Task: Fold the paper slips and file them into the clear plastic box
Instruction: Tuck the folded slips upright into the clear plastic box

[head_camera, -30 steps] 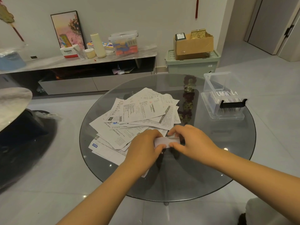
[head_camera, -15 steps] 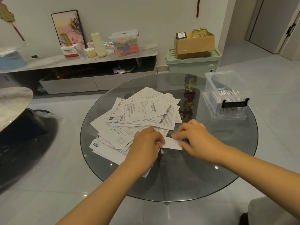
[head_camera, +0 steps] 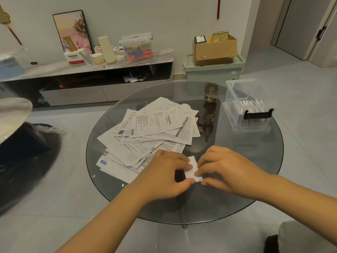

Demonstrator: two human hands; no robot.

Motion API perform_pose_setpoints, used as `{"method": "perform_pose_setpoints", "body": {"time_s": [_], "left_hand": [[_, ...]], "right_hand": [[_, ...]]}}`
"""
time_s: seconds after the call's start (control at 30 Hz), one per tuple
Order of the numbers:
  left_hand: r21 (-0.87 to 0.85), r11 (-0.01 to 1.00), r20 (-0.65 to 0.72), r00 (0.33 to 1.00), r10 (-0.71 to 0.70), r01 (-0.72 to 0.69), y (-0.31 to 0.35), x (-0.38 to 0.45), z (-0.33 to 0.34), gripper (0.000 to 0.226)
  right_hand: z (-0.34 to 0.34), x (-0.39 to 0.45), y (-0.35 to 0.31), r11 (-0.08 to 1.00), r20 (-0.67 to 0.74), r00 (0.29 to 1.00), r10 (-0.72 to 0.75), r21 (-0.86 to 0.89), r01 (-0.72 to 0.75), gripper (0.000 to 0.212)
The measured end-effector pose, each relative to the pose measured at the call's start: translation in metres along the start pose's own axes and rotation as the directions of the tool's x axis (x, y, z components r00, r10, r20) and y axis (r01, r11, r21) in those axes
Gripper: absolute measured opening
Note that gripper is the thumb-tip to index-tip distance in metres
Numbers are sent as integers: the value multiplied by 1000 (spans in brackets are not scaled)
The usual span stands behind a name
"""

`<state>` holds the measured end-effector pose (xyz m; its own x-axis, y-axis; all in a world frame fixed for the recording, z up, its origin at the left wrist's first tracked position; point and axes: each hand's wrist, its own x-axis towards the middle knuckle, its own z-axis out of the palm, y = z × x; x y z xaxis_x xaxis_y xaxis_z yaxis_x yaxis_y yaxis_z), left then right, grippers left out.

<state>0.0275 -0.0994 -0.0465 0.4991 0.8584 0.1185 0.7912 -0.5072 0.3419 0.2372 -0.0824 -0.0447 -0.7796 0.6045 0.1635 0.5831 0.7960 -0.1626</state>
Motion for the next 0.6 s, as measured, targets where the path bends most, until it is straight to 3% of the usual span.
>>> {"method": "perform_pose_setpoints", "body": {"time_s": [0.17, 0.4, 0.6], "left_hand": [[40, 999, 92, 996, -15, 11, -1, 2, -7, 52], [44, 999, 98, 995, -11, 6, -2, 3, -7, 53], [-110, 993, -27, 999, -38, 35, -2, 9, 2, 25]], "right_hand": [[2, 1, -4, 1000, -11, 1000, 10, 25, -10, 19], [1, 2, -7, 986, -1, 992, 129, 103, -128, 12], [2, 6, -4, 911, -22, 955, 295, 308, -274, 4]]}}
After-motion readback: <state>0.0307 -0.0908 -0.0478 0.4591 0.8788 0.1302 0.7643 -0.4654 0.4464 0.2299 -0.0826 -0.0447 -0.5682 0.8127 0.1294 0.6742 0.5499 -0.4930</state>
